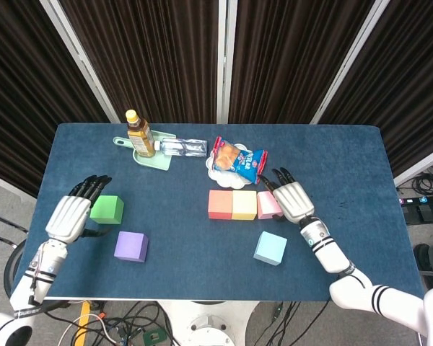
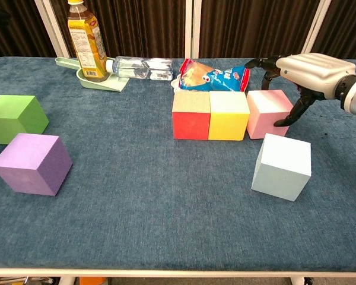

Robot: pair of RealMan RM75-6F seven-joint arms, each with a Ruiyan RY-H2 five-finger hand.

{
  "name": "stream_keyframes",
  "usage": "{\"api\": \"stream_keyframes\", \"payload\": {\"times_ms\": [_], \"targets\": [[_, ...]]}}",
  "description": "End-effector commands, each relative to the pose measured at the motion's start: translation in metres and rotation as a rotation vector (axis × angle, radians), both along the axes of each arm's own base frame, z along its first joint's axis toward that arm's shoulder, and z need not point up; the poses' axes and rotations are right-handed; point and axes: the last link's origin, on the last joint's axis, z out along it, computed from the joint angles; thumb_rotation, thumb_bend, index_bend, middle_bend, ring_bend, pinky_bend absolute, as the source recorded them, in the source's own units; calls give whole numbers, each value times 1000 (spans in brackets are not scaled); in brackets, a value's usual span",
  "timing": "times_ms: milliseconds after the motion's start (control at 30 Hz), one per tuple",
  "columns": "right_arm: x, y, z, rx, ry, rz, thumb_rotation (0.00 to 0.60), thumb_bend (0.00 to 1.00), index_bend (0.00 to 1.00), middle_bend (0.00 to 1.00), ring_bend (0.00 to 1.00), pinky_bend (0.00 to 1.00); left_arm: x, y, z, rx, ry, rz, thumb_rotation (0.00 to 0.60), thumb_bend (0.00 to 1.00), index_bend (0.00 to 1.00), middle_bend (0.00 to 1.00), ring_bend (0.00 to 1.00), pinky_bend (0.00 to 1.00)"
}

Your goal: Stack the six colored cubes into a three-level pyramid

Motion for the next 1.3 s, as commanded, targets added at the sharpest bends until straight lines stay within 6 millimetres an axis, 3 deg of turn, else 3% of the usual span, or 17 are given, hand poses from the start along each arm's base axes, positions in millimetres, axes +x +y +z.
{"api": "stream_keyframes", "payload": {"times_ms": [33,1300], "targets": [[2,0,0,-1,-6,3,600,115,0,494,19,0,-1,0,0,0,0,0,600,0,61,67,30,157],[5,3,-10,11,-35,-36,600,115,0,494,19,0,-10,2,1,-2,-9,28,600,0,62,67,30,157]]}}
